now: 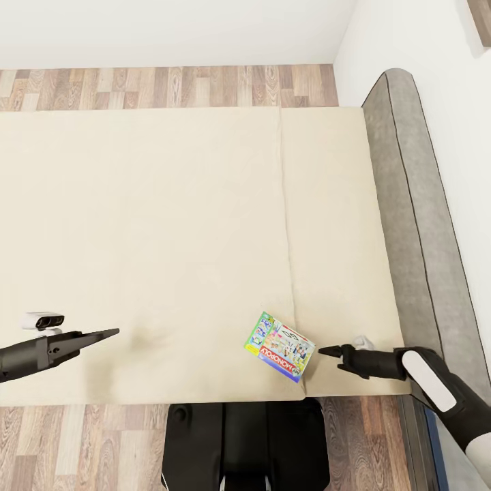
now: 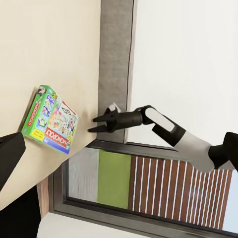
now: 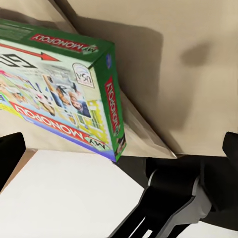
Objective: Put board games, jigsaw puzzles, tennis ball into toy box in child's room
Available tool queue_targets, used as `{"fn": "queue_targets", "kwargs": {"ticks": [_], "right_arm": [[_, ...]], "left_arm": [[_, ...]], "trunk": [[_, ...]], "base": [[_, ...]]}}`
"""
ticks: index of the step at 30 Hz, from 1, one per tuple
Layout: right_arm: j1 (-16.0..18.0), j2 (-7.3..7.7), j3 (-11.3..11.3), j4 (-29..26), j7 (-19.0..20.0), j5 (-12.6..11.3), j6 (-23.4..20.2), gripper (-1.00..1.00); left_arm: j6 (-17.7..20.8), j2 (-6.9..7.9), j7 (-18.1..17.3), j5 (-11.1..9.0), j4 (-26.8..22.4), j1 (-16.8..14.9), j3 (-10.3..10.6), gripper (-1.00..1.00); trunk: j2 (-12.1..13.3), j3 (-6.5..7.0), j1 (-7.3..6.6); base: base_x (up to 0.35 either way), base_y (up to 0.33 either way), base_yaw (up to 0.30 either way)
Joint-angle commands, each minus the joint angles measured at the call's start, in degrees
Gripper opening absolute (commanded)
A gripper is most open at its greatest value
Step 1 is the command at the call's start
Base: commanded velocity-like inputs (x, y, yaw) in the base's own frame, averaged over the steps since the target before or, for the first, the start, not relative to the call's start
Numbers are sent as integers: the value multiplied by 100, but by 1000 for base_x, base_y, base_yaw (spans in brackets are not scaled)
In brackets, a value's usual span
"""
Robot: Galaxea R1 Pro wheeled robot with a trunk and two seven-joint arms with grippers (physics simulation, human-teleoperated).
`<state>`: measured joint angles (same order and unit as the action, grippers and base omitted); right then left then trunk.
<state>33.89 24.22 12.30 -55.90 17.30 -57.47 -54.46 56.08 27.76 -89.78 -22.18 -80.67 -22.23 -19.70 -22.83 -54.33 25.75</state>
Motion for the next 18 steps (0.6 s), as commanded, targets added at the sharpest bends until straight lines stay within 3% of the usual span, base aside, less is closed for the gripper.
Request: {"fn": "queue_targets", "kwargs": {"ticks": [1,7,16,18], "right_arm": [[3,-47,9,-6,37,51,-4,100],[5,-256,16,-9,-19,182,-3,100],[0,-722,-25,-14,-72,1081,-23,100],[1,-774,-35,-18,-71,1163,-26,100]], "left_arm": [[61,2,-22,4,-1,-1,1,100],[61,3,-22,4,-2,-1,1,100],[61,9,-22,4,-2,-1,-5,100],[61,10,-22,4,-2,-1,-6,100]], "trunk": [[-9,-6,3],[-9,-6,3],[-9,-6,3],[-9,-6,3]], "base": [[0,0,0],[0,0,0],[0,0,0],[0,0,0]]}}
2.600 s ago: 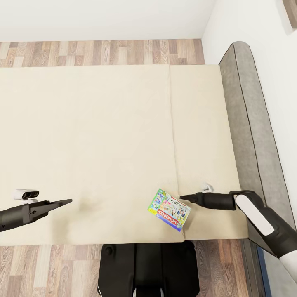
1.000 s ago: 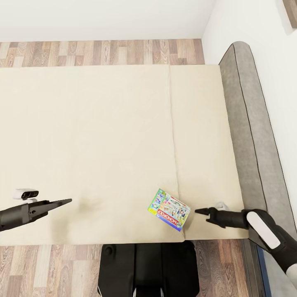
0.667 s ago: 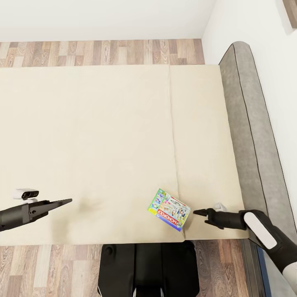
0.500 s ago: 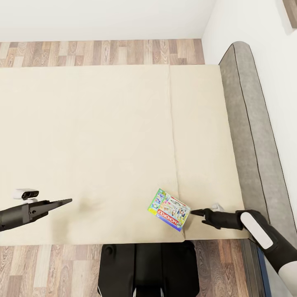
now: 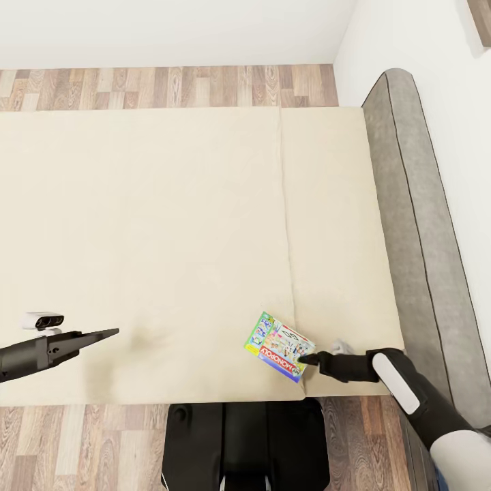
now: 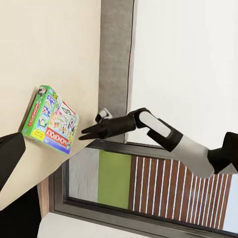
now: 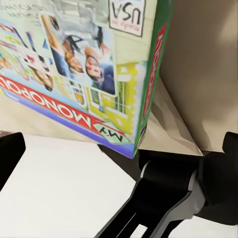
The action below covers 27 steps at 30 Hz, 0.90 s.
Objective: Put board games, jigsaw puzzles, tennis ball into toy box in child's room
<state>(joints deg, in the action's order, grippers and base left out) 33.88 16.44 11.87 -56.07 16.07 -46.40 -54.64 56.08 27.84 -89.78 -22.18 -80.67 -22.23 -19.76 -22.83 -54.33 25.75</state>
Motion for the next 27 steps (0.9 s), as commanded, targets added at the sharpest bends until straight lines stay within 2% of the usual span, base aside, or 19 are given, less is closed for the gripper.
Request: {"fn": "queue_targets", "kwargs": {"ticks": [1,8,27], "right_arm": [[3,-29,2,-4,53,108,-9,100],[30,-80,-8,-37,75,189,-13,100],[65,-73,-31,-300,88,206,-23,100]], "left_arm": [[61,2,-22,4,-1,-1,0,100],[61,2,-22,4,-1,-1,-1,100],[61,2,-22,4,-1,-2,-1,100]], "trunk": [[-9,-6,3],[-9,-6,3],[-9,-6,3]], "base": [[0,0,0],[0,0,0],[0,0,0]]}}
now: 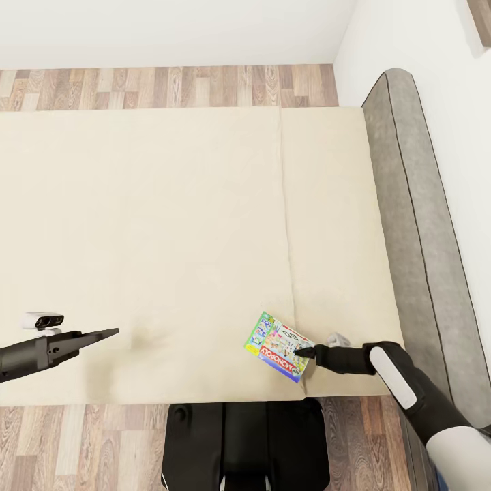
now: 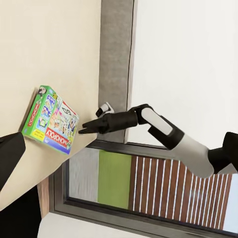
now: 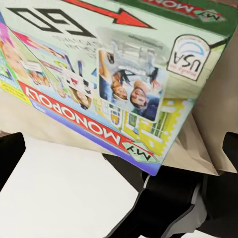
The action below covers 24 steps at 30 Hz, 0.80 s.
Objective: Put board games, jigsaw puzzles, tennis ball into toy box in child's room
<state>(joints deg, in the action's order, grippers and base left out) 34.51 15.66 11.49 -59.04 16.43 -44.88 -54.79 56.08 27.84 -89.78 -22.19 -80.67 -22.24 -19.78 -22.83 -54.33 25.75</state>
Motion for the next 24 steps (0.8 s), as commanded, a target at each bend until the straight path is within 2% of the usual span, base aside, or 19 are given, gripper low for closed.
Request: {"fn": "queue_targets", "kwargs": {"ticks": [1,24], "right_arm": [[3,10,5,-66,49,56,-15,100],[31,4,-50,-195,10,50,-58,100]], "left_arm": [[61,2,-22,4,-1,0,2,100],[63,-5,-22,0,-1,0,5,100]], "trunk": [[-9,-6,4],[-9,-6,4]], "base": [[0,0,0],[0,0,0]]}}
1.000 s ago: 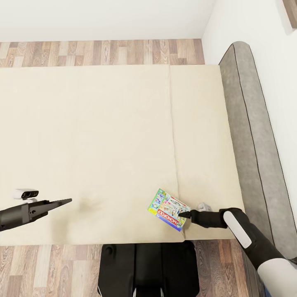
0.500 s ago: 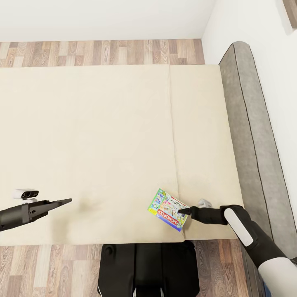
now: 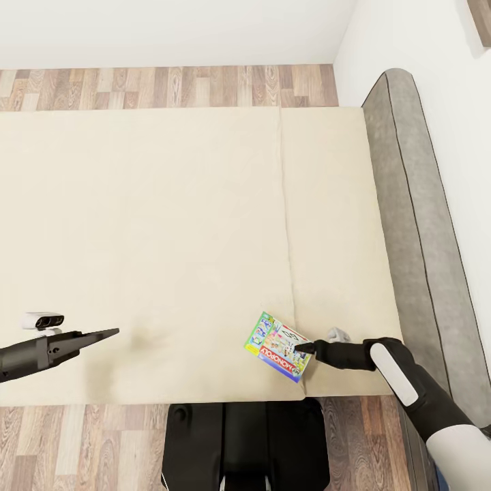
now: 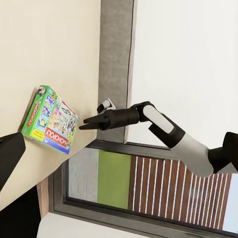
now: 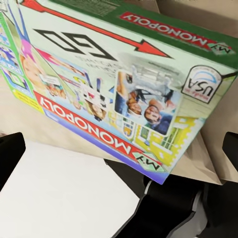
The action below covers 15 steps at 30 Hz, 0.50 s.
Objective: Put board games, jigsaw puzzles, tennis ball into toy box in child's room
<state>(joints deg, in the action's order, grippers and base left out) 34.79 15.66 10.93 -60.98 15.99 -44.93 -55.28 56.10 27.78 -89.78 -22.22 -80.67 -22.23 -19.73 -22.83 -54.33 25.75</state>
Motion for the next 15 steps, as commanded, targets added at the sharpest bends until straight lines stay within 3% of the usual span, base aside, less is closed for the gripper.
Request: {"fn": "queue_targets", "kwargs": {"ticks": [1,15], "right_arm": [[4,3,6,-2,53,55,-9,100],[31,-10,6,49,31,55,57,100]], "left_arm": [[60,1,-22,4,-1,-1,-1,100],[59,-1,-22,7,-1,-2,-4,100]], "trunk": [[-9,-6,3],[-9,-6,3]], "base": [[0,0,0],[0,0,0]]}}
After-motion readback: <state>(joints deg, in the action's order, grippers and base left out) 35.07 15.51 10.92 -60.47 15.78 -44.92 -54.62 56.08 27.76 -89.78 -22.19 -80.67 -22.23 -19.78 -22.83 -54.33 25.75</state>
